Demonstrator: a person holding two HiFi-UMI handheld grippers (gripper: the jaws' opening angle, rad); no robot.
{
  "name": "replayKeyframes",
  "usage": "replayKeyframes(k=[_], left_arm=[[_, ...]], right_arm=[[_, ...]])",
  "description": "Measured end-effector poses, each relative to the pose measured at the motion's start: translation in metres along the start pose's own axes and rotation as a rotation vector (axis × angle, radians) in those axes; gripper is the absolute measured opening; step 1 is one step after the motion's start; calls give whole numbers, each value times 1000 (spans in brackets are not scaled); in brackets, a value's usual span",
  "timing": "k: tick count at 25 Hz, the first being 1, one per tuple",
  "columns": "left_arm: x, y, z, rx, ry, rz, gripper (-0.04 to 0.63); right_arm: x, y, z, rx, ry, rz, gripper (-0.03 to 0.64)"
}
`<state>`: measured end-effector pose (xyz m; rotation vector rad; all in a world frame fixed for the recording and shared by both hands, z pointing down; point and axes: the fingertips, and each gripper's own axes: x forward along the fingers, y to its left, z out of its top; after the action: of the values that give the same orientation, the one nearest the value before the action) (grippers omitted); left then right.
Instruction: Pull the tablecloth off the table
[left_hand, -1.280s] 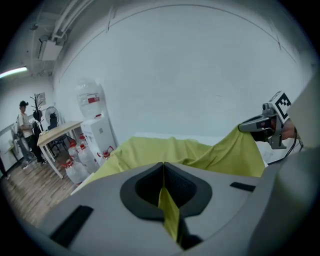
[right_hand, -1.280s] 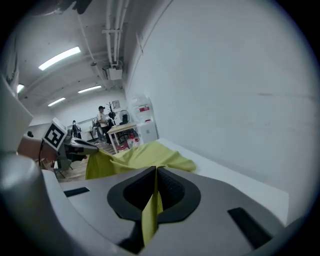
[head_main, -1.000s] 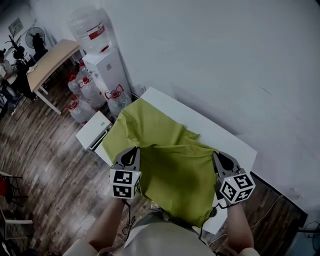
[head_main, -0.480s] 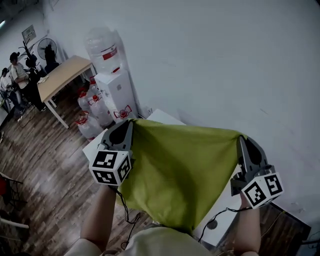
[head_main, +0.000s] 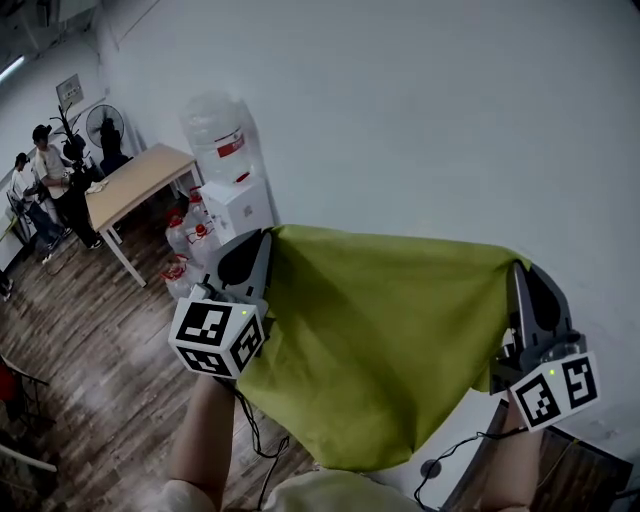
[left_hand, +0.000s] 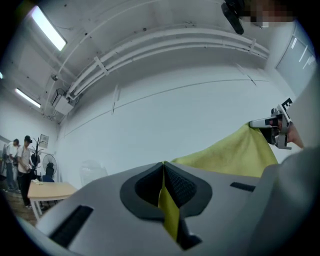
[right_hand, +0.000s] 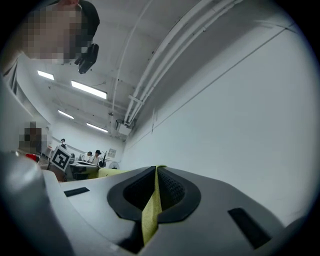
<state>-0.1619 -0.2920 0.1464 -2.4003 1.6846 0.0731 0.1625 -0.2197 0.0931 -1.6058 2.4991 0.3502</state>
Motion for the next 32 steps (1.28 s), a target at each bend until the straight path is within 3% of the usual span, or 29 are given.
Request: replayKeyframes(k=[3,6,26,32], left_arm=[[-3,-7,-17,44,33,-10,20],[-6,-12,-43,35,86,-23,20],[-66,-51,-197,-71,416,-75,21],[-78,-65,-228,-27,481,-89,20]], right_arm=[[-6,0,-19,-59,51,-24,34],[-12,2,-47,-104,112,-51,34],[-75,17,-222,116,495,-54,34],[-83,18,-248,108,556,-42,34]])
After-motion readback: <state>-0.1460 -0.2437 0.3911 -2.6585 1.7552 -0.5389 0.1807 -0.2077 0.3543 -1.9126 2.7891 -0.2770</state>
